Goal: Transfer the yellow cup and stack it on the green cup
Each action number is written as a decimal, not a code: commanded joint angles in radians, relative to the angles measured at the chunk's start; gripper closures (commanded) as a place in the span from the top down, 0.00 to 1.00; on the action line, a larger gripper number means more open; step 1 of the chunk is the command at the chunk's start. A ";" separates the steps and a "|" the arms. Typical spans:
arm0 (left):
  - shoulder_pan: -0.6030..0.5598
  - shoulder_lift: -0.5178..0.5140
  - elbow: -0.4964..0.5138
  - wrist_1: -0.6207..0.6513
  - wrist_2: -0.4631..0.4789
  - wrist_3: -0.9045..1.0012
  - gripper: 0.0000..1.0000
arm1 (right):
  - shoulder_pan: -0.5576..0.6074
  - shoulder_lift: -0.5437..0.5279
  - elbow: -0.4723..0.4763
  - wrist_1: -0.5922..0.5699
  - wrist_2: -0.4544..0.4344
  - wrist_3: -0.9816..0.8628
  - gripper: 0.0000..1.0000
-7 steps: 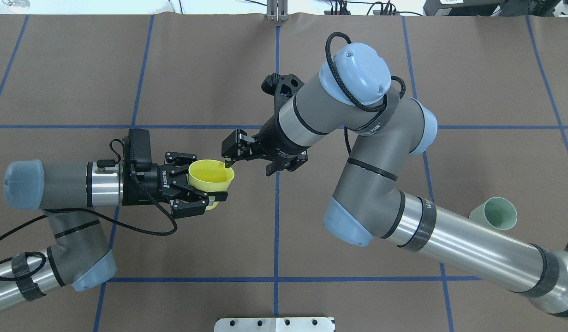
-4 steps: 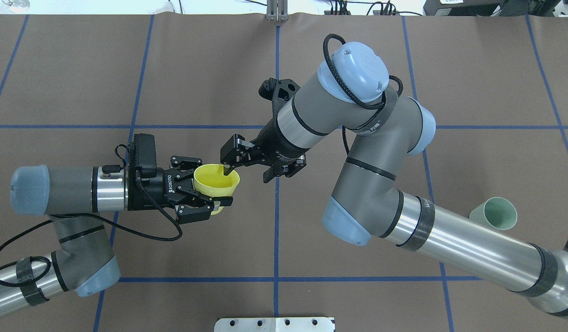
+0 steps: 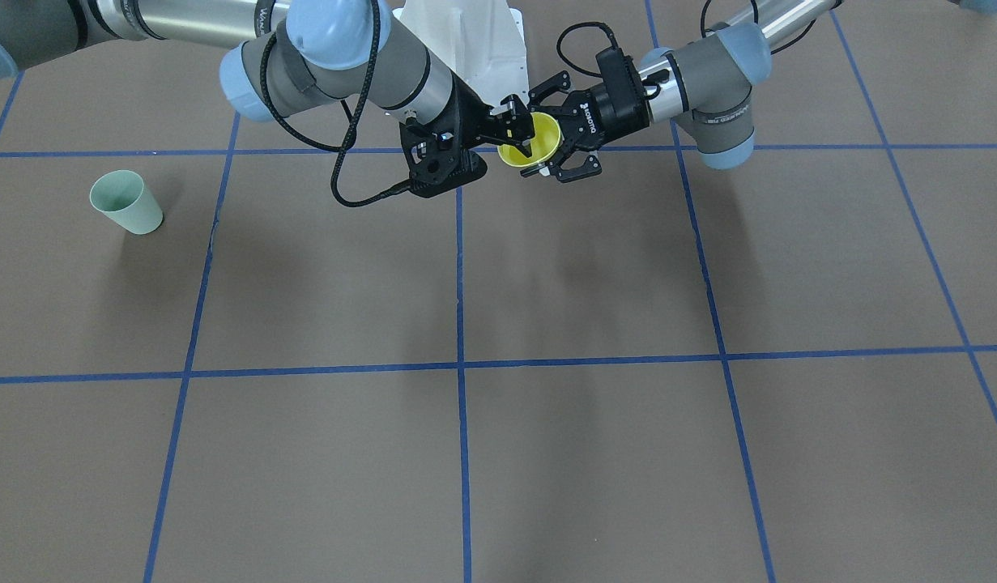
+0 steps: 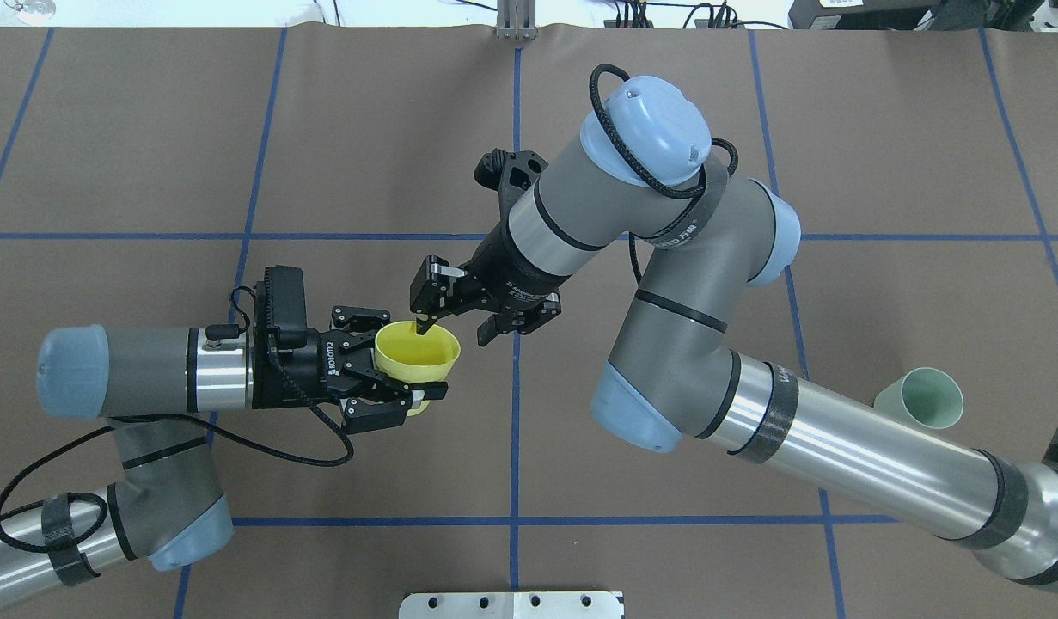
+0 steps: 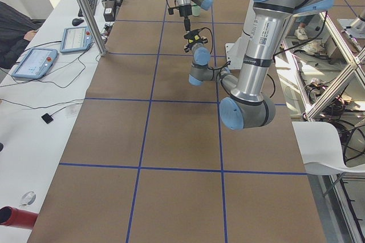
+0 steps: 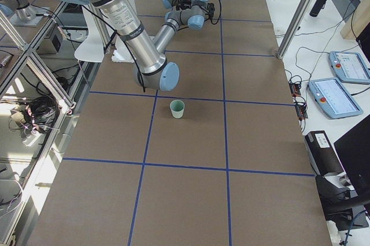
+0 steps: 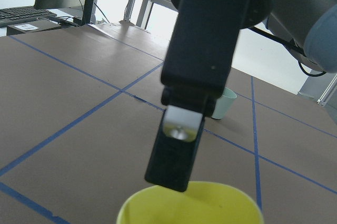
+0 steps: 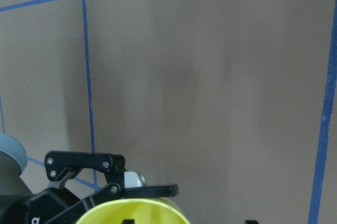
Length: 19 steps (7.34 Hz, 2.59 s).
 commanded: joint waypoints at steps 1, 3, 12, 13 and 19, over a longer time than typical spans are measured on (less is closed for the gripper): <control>0.007 -0.005 0.003 -0.001 0.004 0.000 0.28 | -0.001 0.003 -0.014 0.001 0.003 0.000 0.71; 0.007 -0.014 0.000 -0.004 0.002 -0.001 0.18 | 0.001 0.001 -0.014 0.002 0.018 0.000 0.58; 0.008 -0.018 0.009 -0.006 0.001 -0.003 0.21 | 0.011 -0.005 -0.008 0.001 0.071 0.000 0.58; 0.008 -0.019 0.009 -0.006 0.001 -0.003 0.21 | 0.008 -0.005 -0.009 0.001 0.074 0.000 0.58; 0.008 -0.019 0.006 -0.004 0.001 -0.005 0.21 | -0.016 -0.013 -0.012 0.001 0.092 0.000 0.39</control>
